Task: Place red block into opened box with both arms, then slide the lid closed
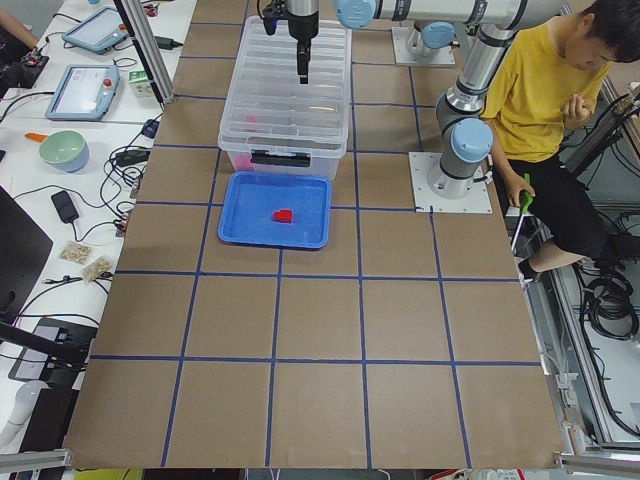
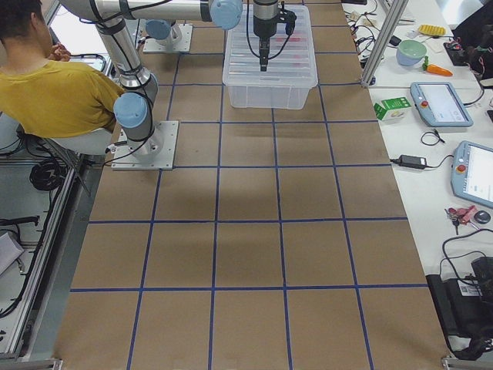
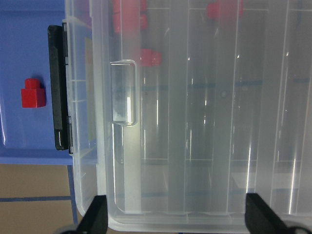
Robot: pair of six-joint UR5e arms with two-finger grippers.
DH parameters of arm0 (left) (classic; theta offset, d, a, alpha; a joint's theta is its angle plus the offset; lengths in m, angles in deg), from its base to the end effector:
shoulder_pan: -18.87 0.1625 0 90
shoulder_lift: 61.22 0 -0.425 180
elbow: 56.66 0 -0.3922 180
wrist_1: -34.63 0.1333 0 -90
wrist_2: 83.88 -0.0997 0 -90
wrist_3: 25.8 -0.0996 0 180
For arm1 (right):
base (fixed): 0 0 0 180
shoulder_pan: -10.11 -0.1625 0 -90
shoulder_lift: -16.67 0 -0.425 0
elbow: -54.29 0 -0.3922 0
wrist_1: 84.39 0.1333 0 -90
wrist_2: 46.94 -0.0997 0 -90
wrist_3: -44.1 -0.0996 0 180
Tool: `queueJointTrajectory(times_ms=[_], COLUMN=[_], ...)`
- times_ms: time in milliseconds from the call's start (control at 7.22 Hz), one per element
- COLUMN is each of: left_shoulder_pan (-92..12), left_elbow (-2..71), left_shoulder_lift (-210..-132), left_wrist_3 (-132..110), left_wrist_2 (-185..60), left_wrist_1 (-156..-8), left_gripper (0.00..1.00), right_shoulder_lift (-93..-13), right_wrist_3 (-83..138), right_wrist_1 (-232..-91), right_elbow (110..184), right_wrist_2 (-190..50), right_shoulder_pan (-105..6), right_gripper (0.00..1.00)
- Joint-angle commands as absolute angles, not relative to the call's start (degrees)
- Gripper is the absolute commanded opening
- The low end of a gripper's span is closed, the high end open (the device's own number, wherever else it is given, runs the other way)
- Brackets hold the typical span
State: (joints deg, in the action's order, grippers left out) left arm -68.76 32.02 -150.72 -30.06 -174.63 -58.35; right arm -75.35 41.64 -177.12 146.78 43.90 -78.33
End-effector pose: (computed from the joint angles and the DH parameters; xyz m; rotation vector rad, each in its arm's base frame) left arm -0.1118 -0.4910 0.4984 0.0518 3.1291 0.0328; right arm 0.1187 -0.4842 0.4884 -0.1101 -3.1247 0.0619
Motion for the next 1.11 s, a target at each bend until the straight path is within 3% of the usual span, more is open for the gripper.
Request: queueJointTrajectory(times_ms=[0,970], left_shoulder_pan=[-68.8,-68.8], left_elbow=[32.0,32.1], left_shoulder_lift=[-150.3,-150.0], left_wrist_3=[-30.1,-30.1], left_wrist_2=[-174.8,-174.8], left_wrist_1=[-58.4,-58.4], left_gripper=[1.0,1.0], right_shoulder_lift=[-75.3,-75.0], right_wrist_3=[41.6,41.1], right_wrist_1=[-177.2,-177.9], right_elbow=[147.0,147.1], right_wrist_2=[43.9,43.5], right_shoulder_pan=[-78.4,-78.7], right_gripper=[1.0,1.0])
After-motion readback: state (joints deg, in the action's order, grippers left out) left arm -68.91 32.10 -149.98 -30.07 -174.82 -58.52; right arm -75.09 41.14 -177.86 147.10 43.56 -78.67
